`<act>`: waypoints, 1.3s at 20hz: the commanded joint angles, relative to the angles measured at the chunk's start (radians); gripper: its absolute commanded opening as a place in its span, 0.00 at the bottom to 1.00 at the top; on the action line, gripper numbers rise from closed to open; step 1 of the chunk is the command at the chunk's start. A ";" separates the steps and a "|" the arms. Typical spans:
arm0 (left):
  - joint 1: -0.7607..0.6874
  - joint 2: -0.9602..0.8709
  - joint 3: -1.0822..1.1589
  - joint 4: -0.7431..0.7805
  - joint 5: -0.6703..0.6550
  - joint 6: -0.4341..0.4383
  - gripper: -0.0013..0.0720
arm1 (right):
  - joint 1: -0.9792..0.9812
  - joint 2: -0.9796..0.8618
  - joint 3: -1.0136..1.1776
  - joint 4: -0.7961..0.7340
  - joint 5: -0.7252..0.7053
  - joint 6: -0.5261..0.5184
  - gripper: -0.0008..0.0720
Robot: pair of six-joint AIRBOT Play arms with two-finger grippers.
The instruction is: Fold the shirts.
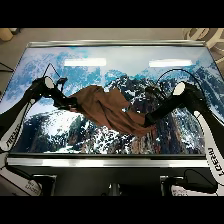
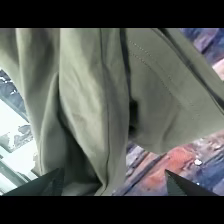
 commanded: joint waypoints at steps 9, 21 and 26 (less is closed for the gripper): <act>-0.011 0.116 0.157 0.011 0.047 0.078 0.05 | 0.000 0.026 0.072 -0.006 0.002 -0.092 0.04; -0.121 0.951 0.435 0.011 0.479 0.030 0.05 | 0.000 0.777 0.515 -0.238 -0.473 0.064 0.04; -0.133 0.974 0.428 0.115 0.438 0.030 0.05 | 0.000 0.787 0.515 -0.299 -0.202 0.070 0.04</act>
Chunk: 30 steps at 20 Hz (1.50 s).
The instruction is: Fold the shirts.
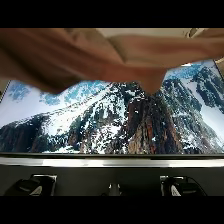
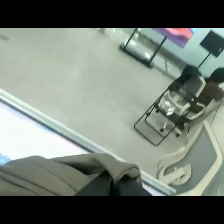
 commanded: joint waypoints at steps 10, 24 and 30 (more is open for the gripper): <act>-0.011 -0.259 -0.408 0.162 0.048 -0.007 0.05 | 0.000 -0.269 -0.457 -0.004 0.428 0.159 0.04; 0.046 -0.741 -0.434 -0.017 -0.346 -0.014 1.00 | 0.000 -0.601 -0.780 0.106 -0.171 0.180 0.04; 0.114 -0.598 -0.677 -0.065 -0.605 -0.032 1.00 | 0.000 -0.602 -0.780 0.020 -0.008 0.131 0.04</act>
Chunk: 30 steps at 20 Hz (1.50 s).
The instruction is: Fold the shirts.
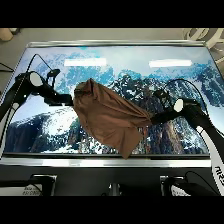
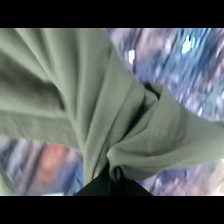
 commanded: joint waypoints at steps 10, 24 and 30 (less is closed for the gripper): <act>-0.364 0.068 -0.454 -0.444 0.318 -0.054 1.00 | -0.270 0.002 0.314 -0.044 0.118 -0.080 0.92; -0.404 -0.026 -0.454 -0.461 0.424 -0.038 0.05 | -0.371 -0.175 0.185 0.255 0.166 -0.276 0.98; -0.404 0.032 -0.454 -0.458 0.415 -0.011 0.05 | -0.362 -0.237 0.185 0.377 0.119 -0.315 0.98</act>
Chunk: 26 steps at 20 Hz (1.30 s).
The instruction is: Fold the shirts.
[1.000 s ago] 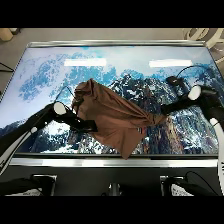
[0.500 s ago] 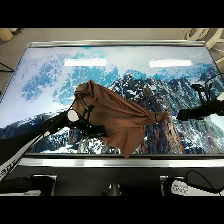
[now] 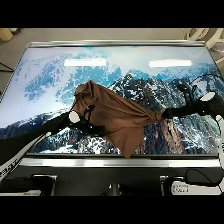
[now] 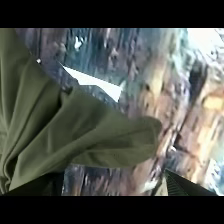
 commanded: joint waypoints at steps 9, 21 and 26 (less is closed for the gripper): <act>0.001 0.140 0.003 -0.011 0.011 0.014 0.05 | 0.171 -0.100 -0.001 0.057 -0.179 -0.019 0.23; 0.137 0.668 0.773 0.480 0.057 0.111 0.04 | 0.170 0.616 0.406 -0.120 -0.401 0.114 0.04; 0.172 0.744 0.900 0.423 0.064 0.054 0.04 | 0.171 0.879 0.414 -0.317 -0.234 0.481 0.04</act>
